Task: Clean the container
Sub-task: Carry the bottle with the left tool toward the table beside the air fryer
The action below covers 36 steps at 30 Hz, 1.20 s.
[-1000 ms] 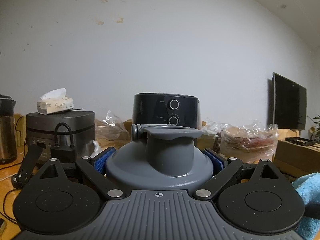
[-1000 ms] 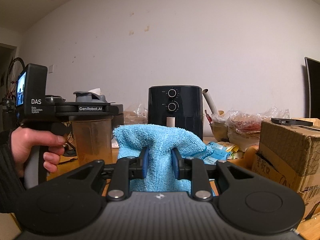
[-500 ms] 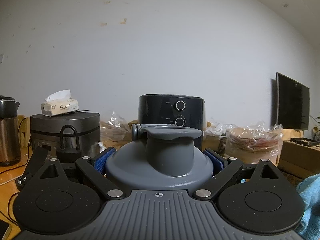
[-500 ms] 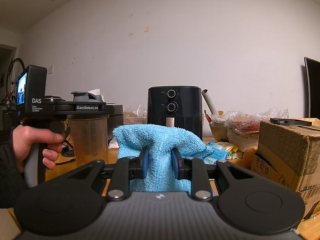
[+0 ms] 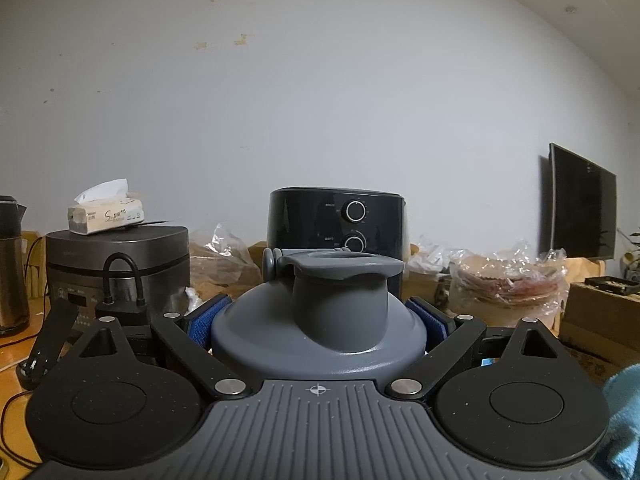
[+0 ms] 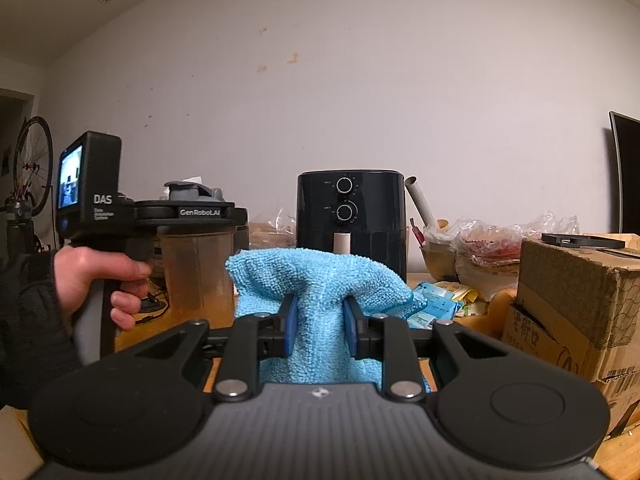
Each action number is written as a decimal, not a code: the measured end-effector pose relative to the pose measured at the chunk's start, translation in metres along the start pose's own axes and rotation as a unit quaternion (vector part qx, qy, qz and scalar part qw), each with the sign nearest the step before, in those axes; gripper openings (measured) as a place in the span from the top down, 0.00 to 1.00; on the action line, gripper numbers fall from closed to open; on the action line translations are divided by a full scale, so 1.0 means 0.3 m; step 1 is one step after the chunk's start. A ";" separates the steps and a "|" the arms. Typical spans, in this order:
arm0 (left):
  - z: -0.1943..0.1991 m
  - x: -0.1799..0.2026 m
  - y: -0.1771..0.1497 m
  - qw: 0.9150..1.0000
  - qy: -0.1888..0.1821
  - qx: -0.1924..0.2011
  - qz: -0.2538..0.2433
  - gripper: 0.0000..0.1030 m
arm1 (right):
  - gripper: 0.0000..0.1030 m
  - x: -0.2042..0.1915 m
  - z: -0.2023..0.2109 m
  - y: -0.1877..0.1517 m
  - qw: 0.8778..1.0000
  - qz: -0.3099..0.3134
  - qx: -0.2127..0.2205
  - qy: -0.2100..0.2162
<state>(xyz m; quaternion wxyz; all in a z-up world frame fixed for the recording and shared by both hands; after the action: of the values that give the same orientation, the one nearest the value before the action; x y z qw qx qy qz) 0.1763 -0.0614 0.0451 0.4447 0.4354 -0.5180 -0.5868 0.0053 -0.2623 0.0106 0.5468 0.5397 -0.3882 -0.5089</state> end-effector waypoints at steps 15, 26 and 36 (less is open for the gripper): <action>-0.103 -0.021 -0.009 1.000 0.001 0.003 0.004 0.09 | 0.79 -0.011 -0.020 -0.021 1.000 -0.001 -0.011 0.002; -0.182 -0.031 -0.015 1.000 -0.004 0.009 0.001 0.09 | 0.79 -0.016 -0.031 -0.029 1.000 0.000 -0.018 0.001; -0.233 -0.033 -0.023 1.000 -0.009 0.022 0.003 0.09 | 0.79 -0.014 -0.033 -0.034 1.000 -0.002 -0.022 -0.004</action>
<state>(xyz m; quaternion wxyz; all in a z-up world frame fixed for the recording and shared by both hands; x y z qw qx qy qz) 0.2461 -0.0666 0.0329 0.4321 0.4383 -0.5357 -0.5781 0.0129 -0.2553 -0.0001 0.5561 0.5262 -0.3776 -0.5208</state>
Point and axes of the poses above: each gripper's, at about its wrist camera, not at the fingertips, and z roughly against the way its jaws point, x to its right, y to its top, the point moved 4 cm from there along -z, roughly the way its jaws point, and after that the axes turned 4 degrees about -z, right-handed, at the moved point
